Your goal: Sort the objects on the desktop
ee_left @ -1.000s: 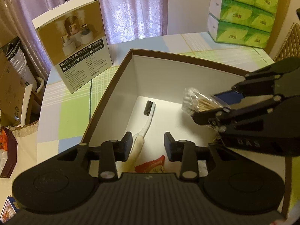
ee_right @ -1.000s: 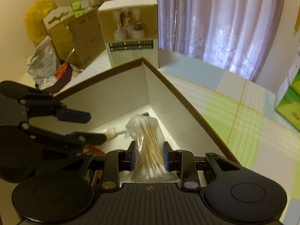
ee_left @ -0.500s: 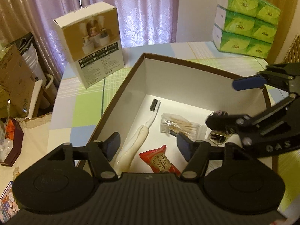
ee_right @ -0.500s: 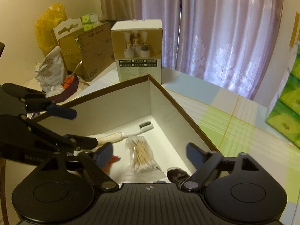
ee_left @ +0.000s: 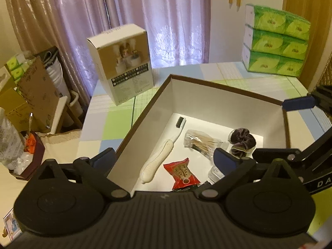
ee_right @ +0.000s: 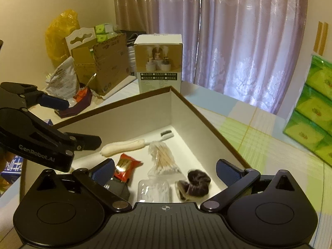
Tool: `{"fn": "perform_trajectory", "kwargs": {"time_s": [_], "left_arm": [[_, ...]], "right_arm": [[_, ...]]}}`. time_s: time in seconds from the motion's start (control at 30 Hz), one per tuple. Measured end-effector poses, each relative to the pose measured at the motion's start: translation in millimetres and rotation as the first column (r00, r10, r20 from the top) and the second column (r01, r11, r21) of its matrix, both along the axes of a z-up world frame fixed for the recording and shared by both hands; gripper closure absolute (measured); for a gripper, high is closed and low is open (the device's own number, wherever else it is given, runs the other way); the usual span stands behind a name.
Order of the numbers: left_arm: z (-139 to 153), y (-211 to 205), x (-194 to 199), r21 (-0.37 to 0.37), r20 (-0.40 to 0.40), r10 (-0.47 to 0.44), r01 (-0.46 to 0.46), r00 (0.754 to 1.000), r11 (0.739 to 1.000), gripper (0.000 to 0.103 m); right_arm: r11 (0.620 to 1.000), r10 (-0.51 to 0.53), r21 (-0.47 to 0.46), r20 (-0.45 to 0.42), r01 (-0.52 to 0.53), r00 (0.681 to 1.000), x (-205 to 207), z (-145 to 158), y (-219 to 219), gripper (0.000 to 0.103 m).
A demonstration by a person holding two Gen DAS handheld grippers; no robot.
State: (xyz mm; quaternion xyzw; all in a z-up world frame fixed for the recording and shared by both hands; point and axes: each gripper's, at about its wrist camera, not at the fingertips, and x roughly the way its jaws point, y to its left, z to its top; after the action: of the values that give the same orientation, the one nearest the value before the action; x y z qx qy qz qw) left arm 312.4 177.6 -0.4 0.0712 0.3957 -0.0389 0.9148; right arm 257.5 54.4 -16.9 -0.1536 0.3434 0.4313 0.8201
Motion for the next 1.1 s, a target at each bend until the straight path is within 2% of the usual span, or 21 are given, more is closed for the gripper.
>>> {"fn": "perform_trajectory", "kwargs": {"time_s": [0.23, 0.43, 0.7, 1.1], "left_arm": [[16, -13, -37, 0.01, 0.052, -0.003, 0.002, 0.999, 1.0, 0.001], [25, -17, -64, -0.017, 0.057, 0.025, -0.024, 0.998, 1.0, 0.001], [35, -25, -102, -0.028, 0.052, 0.083, -0.081, 0.995, 0.996, 0.001], [44, -48, -162, -0.036, 0.034, 0.156, -0.155, 0.987, 0.987, 0.001]], "right_arm": [[0.999, -0.018, 0.03, -0.014, 0.018, 1.0, -23, 7, -24, 0.002], [0.997, -0.041, 0.062, -0.014, 0.041, 0.999, -41, 17, -47, 0.002], [0.996, -0.04, 0.079, 0.03, 0.037, 0.999, -73, 28, -71, 0.002], [0.994, -0.052, 0.098, 0.012, 0.051, 0.999, -105, 39, -110, 0.002]]}}
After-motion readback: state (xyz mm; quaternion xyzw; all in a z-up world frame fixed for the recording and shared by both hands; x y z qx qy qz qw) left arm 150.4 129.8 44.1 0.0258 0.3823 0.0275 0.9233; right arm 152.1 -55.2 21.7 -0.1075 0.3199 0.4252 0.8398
